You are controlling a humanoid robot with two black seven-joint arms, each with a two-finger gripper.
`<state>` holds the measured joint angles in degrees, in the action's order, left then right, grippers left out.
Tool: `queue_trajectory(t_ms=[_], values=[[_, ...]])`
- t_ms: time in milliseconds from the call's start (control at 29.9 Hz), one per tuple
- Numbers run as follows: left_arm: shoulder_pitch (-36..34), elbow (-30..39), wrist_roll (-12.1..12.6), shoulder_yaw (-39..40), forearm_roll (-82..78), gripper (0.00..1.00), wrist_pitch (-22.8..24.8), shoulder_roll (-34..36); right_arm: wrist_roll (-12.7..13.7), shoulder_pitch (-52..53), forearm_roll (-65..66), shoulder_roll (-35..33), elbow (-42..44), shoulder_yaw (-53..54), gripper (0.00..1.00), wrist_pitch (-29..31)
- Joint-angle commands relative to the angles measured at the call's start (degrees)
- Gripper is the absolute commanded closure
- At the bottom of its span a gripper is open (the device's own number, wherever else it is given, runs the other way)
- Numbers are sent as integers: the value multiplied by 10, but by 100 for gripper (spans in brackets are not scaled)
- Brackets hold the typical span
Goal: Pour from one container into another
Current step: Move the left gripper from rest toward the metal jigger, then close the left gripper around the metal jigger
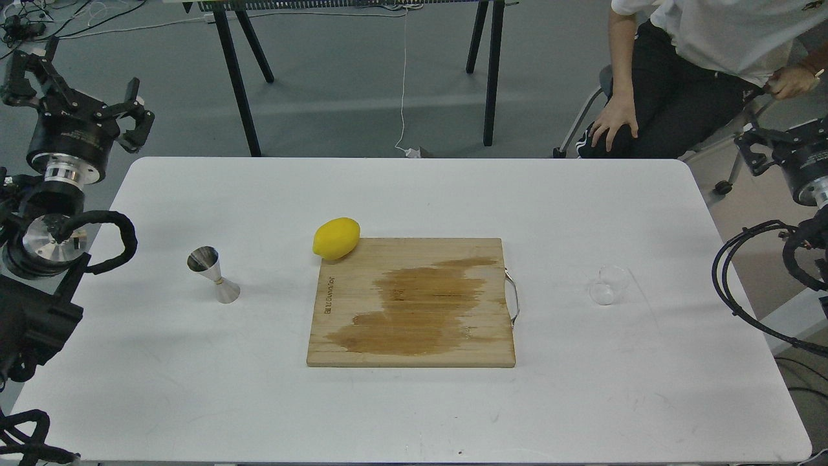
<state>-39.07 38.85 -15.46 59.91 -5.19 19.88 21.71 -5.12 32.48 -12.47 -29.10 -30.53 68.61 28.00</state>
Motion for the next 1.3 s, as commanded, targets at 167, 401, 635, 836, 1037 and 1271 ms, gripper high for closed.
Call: queue_trajectory(t_ms=[167, 401, 635, 836, 1037, 1271], values=[[1, 4, -1, -1, 0, 0, -4, -1, 0, 18, 0, 25, 1, -4, 0, 0], [28, 102, -3, -88, -28, 1, 26, 101, 0, 4, 0, 10, 4, -1, 0, 0], [91, 270, -43, -120, -214, 4, -38, 238, 0, -16, -2, 11, 3, 4, 0, 0], [196, 438, -43, -122, -456, 5, -193, 291, -1, -17, -2, 11, 4, 8, 0, 0], [299, 471, -45, -124, -757, 6, -294, 306, -2, -17, -2, 11, 6, 24, 0, 0], [355, 375, -27, -123, -1183, 7, -383, 259, -3, -26, -2, 8, 7, 30, 0, 0]])
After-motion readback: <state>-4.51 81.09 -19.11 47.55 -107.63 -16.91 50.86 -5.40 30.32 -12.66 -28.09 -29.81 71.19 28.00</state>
